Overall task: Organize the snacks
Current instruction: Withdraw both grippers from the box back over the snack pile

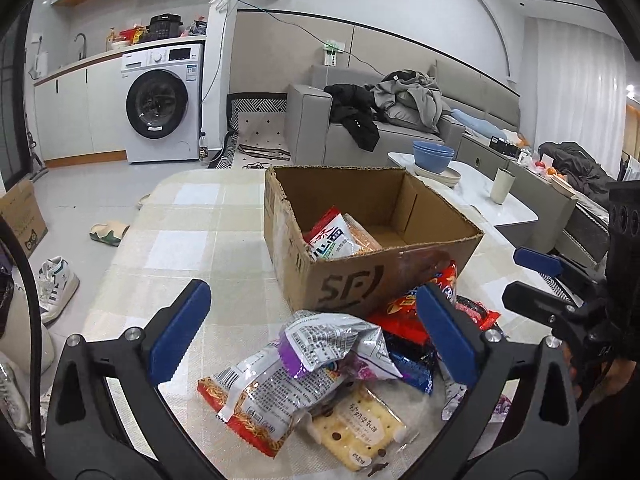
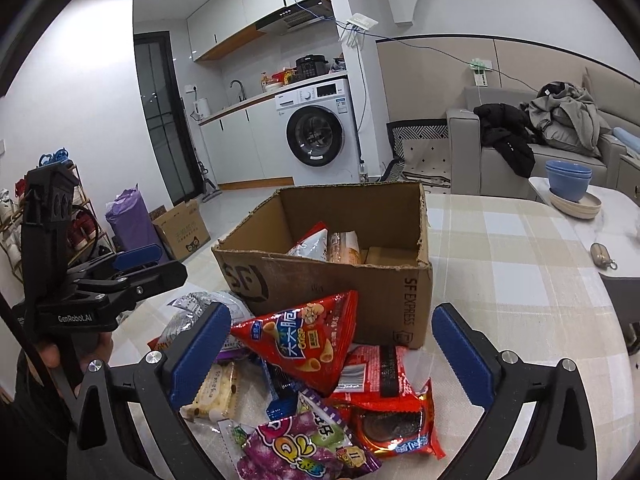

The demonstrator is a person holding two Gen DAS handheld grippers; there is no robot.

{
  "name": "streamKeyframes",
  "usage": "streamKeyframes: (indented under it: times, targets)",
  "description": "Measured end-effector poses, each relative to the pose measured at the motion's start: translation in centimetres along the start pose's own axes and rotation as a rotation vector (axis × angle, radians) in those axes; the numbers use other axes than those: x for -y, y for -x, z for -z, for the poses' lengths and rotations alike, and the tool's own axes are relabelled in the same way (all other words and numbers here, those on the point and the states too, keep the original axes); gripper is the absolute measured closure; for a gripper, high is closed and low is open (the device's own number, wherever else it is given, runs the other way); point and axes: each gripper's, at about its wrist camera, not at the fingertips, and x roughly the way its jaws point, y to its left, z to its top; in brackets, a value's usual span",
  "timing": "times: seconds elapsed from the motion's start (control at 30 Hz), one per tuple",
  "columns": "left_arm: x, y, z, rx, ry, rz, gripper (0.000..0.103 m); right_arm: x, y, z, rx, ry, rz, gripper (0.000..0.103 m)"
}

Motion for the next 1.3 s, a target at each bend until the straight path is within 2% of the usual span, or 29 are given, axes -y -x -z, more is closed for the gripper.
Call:
streamKeyframes:
  times: [0.23,0.43,0.77,1.3]
  targets:
    - [0.3,0.3,1.8,-0.026,-0.019,-0.007,0.001,0.6,0.5,0.9,-0.006,-0.026,0.003,0.001]
    - [0.1,0.2,2.5,-0.03,-0.003,0.0,0.001,1.1,0.7,1.5,-0.014,-0.04,0.007,0.001]
    - [0.9,-0.1,2.6,-0.026,-0.034,-0.003,0.001,2.7,1.0,2.2,-0.029,-0.055,0.046,0.001]
    - [-0.2,-1.6,3.8,-0.033,0.0,-0.012,0.001,3.1,-0.6,3.5,-0.134,-0.034,0.068,0.001]
